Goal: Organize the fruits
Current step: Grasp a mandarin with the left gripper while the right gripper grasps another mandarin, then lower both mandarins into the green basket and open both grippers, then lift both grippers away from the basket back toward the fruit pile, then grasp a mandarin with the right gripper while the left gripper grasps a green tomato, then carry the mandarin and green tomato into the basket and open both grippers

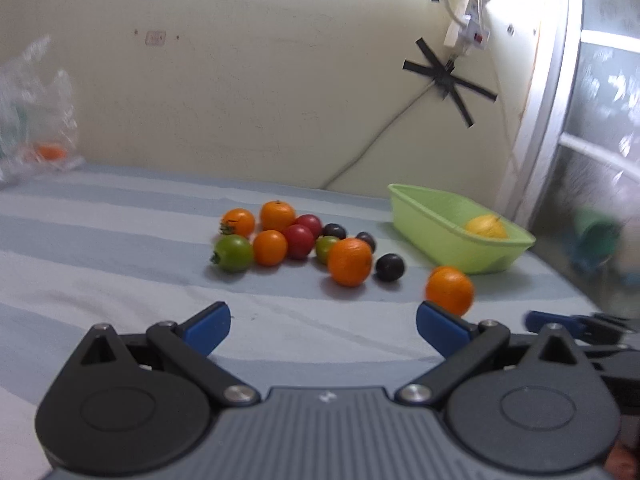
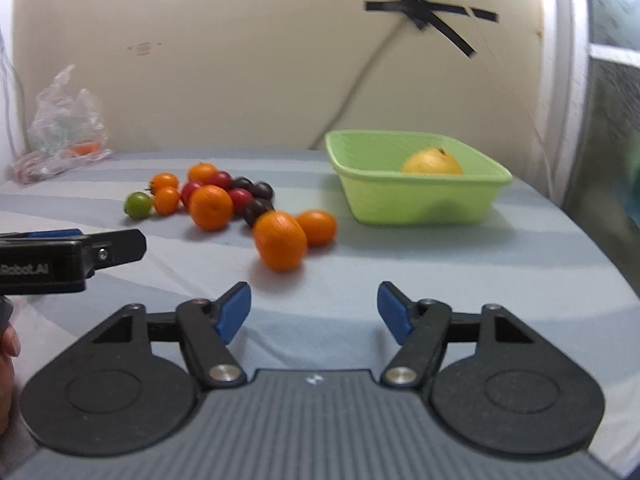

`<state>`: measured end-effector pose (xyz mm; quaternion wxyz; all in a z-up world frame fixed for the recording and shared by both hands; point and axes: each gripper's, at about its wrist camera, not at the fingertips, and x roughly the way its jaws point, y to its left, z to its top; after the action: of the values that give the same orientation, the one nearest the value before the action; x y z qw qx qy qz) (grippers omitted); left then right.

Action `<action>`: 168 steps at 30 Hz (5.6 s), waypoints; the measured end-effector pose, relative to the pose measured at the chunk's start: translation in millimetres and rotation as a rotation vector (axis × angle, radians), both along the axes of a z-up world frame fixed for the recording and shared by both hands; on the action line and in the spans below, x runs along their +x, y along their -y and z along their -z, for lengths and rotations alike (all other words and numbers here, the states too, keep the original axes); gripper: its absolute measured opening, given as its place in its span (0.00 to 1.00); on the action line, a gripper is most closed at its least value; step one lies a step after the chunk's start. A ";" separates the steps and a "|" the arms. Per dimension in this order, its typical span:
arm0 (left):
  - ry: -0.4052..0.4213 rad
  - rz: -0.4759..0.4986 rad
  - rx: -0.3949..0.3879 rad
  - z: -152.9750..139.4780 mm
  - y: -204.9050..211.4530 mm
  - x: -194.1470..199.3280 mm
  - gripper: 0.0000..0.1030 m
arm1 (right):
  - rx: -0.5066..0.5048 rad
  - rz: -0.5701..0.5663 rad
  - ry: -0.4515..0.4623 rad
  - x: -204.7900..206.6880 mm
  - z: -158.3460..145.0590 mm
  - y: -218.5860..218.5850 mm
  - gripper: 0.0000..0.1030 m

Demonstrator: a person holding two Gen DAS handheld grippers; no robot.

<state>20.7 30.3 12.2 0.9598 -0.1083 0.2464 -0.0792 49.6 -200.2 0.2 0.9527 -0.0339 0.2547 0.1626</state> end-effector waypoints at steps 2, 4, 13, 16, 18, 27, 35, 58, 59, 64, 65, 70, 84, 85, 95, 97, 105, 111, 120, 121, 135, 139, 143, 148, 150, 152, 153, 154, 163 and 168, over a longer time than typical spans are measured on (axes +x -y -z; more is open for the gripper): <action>-0.014 0.023 -0.063 0.5 -7.1 2.0 1.00 | 0.009 -0.023 0.007 6.3 -4.3 -1.3 0.67; -0.037 0.038 -0.129 1.0 -12.3 7.5 0.99 | 0.016 -0.045 0.000 13.1 -6.6 -3.7 0.62; -0.028 0.164 -0.039 -16.7 38.1 48.2 0.93 | 0.221 -0.045 -0.058 45.1 -18.8 41.4 0.53; -0.024 0.235 0.061 -13.6 75.7 60.2 0.88 | 0.374 0.023 -0.167 68.9 -12.0 76.3 0.39; -0.015 0.248 0.128 -10.8 95.5 66.0 0.84 | 0.425 0.036 -0.219 79.3 -6.9 86.3 0.35; -0.074 0.227 0.125 7.2 102.4 77.8 0.39 | 0.447 -0.073 -0.284 103.7 0.4 63.3 0.35; -0.073 0.214 0.075 6.0 69.4 36.4 0.39 | 0.359 -0.123 -0.281 105.8 6.1 31.6 0.33; -0.081 0.274 -0.052 -25.9 125.7 194.0 0.39 | 0.126 0.054 0.152 94.2 -11.6 44.5 0.34; -0.080 0.273 -0.047 -25.4 127.8 194.1 0.39 | 0.105 0.060 0.161 94.5 -11.1 42.7 0.34; -0.067 0.257 -0.009 -25.7 134.0 186.7 0.43 | 0.076 0.073 0.179 92.1 -11.4 41.2 0.47; -0.061 0.250 -0.011 -28.0 132.3 182.8 0.43 | 0.077 0.078 0.188 91.1 -12.1 42.5 0.48; 0.060 0.127 0.007 -45.4 104.4 135.2 0.55 | 0.154 0.125 0.248 83.8 -17.7 56.5 0.48; 0.297 -0.485 0.357 -14.6 12.0 -19.5 0.63 | 0.122 0.155 0.569 31.4 -16.2 29.8 0.60; 0.315 -0.500 0.356 -15.1 11.2 -25.0 0.69 | 0.154 0.154 0.556 26.7 -18.0 29.1 0.60; 0.446 -0.567 0.319 -20.2 11.7 -45.0 1.00 | 0.105 -0.012 0.538 -14.8 -16.9 -24.3 0.58; 0.437 -0.570 0.278 -19.5 3.6 -46.2 1.00 | 0.083 -0.045 0.522 -16.1 -17.6 -31.2 0.58; 0.429 -0.437 0.276 -18.0 7.7 -42.4 1.00 | 0.056 -0.109 0.338 3.8 -13.4 -50.1 0.36; 0.380 -0.406 0.214 -16.0 -3.2 -37.4 1.00 | -0.020 -0.182 0.230 14.1 -8.3 -72.6 0.35; 0.358 -0.395 0.176 -14.4 -10.8 -37.2 1.00 | -0.166 -0.212 0.079 56.0 0.3 -105.9 0.41; 0.358 -0.391 0.178 -14.2 -10.6 -37.2 1.00 | -0.180 -0.215 0.053 61.0 1.9 -108.7 0.41; -0.012 -0.160 0.180 -3.7 -20.1 58.5 0.95 | -0.002 -0.247 -0.019 2.4 0.0 -57.8 0.37; -0.125 -0.118 0.110 6.0 -27.0 83.1 0.67 | 0.023 -0.251 -0.040 5.1 -0.2 -54.5 0.37; -0.117 -0.095 0.066 9.0 -30.8 78.5 0.54 | 0.067 -0.251 -0.063 11.9 -0.5 -53.3 0.37; -0.099 -0.069 0.103 8.1 -24.2 70.4 0.34 | 0.077 -0.250 -0.065 13.4 -0.8 -52.0 0.37; -0.103 -0.076 0.094 7.3 -26.1 71.2 0.28 | 0.085 -0.240 -0.065 13.2 -1.0 -50.5 0.37; -0.103 -0.071 0.076 7.2 -29.0 68.7 0.28 | 0.094 -0.235 -0.063 12.9 -1.3 -48.2 0.37; -0.101 -0.071 0.076 6.5 -28.3 68.0 0.28 | 0.097 -0.233 -0.062 12.8 -1.6 -47.7 0.38; -0.099 -0.072 0.079 6.0 -27.6 65.7 0.27 | 0.100 -0.232 -0.060 12.9 -1.8 -47.4 0.37; -0.057 0.010 0.050 -4.3 -1.5 16.7 0.27 | 0.164 -0.177 -0.014 4.9 -5.6 -31.8 0.37; -0.020 0.103 0.035 -24.0 29.5 21.7 0.27 | 0.150 -0.096 0.049 5.2 -11.0 -13.0 0.37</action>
<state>42.3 0.8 36.2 0.9538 -0.0795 0.2623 -0.1231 54.8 -187.3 11.2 0.9496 0.0216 0.2164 0.2258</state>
